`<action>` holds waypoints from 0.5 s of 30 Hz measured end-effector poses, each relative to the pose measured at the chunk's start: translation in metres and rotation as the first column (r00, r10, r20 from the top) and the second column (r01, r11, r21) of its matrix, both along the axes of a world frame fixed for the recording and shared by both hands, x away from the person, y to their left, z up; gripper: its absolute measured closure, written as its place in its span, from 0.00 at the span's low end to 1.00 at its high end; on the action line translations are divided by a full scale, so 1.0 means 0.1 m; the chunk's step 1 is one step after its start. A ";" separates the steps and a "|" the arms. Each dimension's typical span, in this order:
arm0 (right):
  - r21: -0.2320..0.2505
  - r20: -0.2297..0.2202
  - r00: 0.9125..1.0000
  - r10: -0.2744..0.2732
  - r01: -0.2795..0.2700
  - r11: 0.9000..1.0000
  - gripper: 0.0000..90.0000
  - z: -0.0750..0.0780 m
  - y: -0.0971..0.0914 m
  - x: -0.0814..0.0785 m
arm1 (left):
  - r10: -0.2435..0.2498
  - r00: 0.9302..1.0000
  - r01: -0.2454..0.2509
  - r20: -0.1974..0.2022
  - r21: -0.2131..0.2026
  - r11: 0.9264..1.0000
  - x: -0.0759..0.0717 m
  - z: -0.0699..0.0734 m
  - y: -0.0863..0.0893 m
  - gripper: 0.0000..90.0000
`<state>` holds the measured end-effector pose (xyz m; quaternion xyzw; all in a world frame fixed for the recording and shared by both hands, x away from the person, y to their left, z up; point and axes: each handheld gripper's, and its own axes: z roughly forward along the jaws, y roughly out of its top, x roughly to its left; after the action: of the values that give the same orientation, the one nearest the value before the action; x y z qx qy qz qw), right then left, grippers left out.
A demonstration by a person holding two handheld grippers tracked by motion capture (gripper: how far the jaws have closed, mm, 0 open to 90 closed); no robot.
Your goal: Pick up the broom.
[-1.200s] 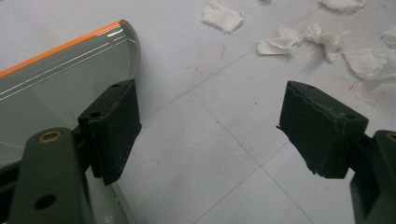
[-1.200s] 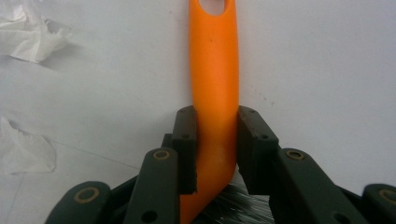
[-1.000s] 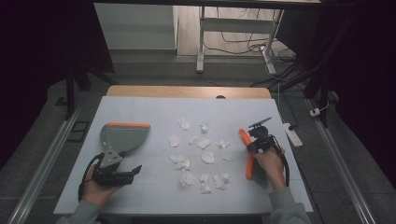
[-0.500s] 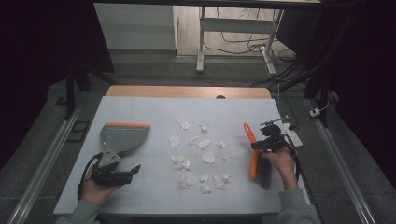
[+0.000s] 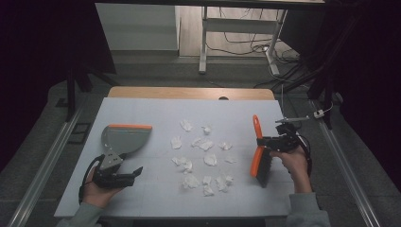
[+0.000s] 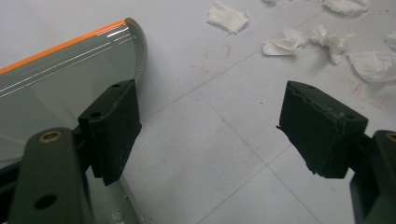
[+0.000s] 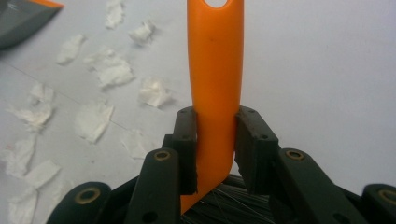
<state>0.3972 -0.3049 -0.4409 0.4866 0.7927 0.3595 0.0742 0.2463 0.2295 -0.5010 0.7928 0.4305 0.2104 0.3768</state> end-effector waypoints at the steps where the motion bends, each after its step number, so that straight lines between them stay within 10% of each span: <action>1: 0.008 0.015 1.000 -0.001 0.001 1.000 0.79 0.02 0.00 -0.01 | -0.001 1.000 0.001 0.000 0.000 1.000 0.00 0.00 0.00 0.24; 8: 0.062 0.083 0.996 0.019 -0.024 0.998 0.79 0.09 -0.02 -0.04 | -0.004 1.000 0.004 0.007 0.003 1.000 0.00 0.01 -0.03 0.24; 15: 0.124 0.230 0.973 0.014 -0.043 0.991 0.79 0.24 -0.09 -0.13 | -0.014 1.000 0.014 0.021 0.011 1.000 0.02 0.03 -0.11 0.24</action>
<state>0.3838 -0.3137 -0.4165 0.4345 0.7611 0.4643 0.1282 0.2487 0.2189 -0.4976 0.7956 0.4197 0.2185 0.3784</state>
